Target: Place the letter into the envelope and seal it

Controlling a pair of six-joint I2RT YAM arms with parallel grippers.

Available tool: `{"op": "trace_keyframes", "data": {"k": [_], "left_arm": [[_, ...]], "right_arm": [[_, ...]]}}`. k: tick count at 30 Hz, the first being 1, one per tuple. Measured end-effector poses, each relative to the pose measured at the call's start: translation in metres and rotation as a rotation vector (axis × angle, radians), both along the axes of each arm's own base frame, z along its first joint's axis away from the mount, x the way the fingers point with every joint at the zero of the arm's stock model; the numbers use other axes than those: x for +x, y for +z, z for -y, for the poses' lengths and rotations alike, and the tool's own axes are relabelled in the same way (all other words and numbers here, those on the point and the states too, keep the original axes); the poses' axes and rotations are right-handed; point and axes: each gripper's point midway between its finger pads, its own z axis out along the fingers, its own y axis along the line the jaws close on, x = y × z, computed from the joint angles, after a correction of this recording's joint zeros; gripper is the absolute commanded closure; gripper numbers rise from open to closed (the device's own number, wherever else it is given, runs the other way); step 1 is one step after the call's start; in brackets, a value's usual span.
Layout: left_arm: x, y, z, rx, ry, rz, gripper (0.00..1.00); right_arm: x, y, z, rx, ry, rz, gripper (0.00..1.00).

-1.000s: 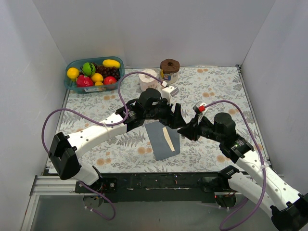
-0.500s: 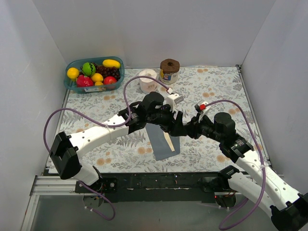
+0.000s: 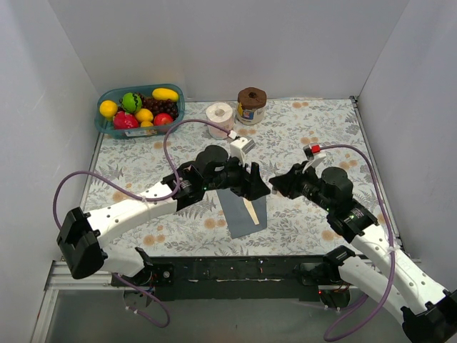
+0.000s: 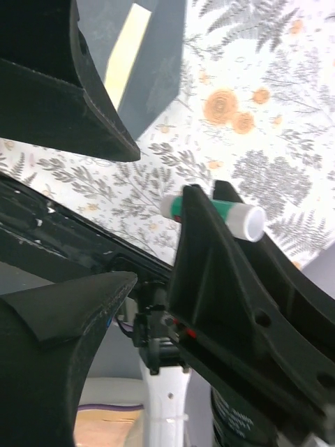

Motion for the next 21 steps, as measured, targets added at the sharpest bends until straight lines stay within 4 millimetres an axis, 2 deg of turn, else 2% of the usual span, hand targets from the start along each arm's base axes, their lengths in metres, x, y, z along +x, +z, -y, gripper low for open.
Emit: {"op": "trace_keyframes", "data": {"k": [3,5,21], "left_arm": [[0.006,0.014,0.004,-0.046,0.02,0.03,0.36],[0.009,0.015,0.006,-0.054,0.027,0.038,0.36],[0.022,0.002,0.004,-0.006,0.084,0.065,0.37]], "right_arm": [[0.002,0.007,-0.006,0.065,-0.005,-0.025,0.99],[0.002,0.008,-0.011,0.093,0.001,-0.048,0.99],[-0.003,0.019,-0.021,0.183,0.035,-0.084,0.99]]}}
